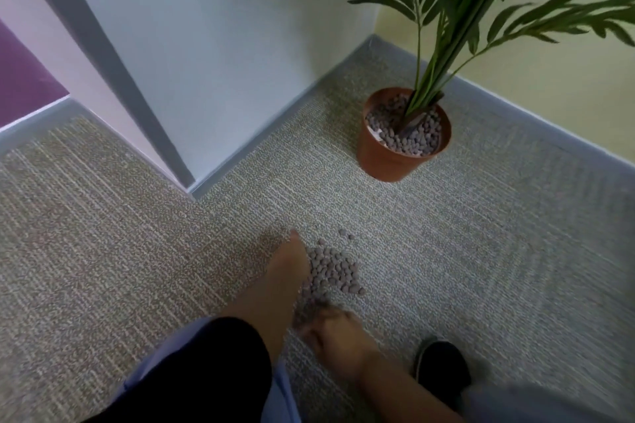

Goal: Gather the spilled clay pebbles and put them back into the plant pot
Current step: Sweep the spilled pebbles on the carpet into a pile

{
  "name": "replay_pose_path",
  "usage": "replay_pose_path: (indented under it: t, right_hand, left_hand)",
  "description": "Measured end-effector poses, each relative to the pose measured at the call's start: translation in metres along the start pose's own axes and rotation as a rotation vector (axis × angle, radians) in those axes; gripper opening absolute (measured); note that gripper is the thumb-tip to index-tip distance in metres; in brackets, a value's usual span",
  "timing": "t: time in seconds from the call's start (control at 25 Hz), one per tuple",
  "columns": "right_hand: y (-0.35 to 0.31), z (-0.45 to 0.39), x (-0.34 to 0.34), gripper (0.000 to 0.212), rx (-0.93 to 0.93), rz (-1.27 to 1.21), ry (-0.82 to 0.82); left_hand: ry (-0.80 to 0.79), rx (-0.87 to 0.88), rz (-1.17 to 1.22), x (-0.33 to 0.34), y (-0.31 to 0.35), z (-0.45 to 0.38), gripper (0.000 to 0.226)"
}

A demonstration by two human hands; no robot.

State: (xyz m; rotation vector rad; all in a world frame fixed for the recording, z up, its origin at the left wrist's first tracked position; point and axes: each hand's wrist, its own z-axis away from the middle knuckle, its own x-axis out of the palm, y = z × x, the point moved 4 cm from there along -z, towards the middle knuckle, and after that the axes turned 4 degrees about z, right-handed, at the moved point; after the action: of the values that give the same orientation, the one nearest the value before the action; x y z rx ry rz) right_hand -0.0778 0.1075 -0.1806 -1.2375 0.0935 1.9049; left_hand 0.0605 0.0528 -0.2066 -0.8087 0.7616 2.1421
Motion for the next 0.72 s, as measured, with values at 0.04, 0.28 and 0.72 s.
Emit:
replay_pose_path:
  t: [0.04,0.28,0.72]
  right_hand:
    - [-0.004,-0.003,0.009,0.031,-0.028,-0.021,-0.005]
    - [-0.007,-0.008,0.062,0.037,-0.049,-0.124,-0.328]
    - [0.059,-0.053,0.01,0.022,0.486,-0.941,0.149]
  left_hand:
    - [0.03,-0.017,0.014,-0.002,-0.002,-0.004,0.066]
    - [0.057,0.011,0.032,0.002,-0.025,-0.004,0.053]
    - [0.057,-0.089,0.14,0.025,-0.036,-0.001,0.058]
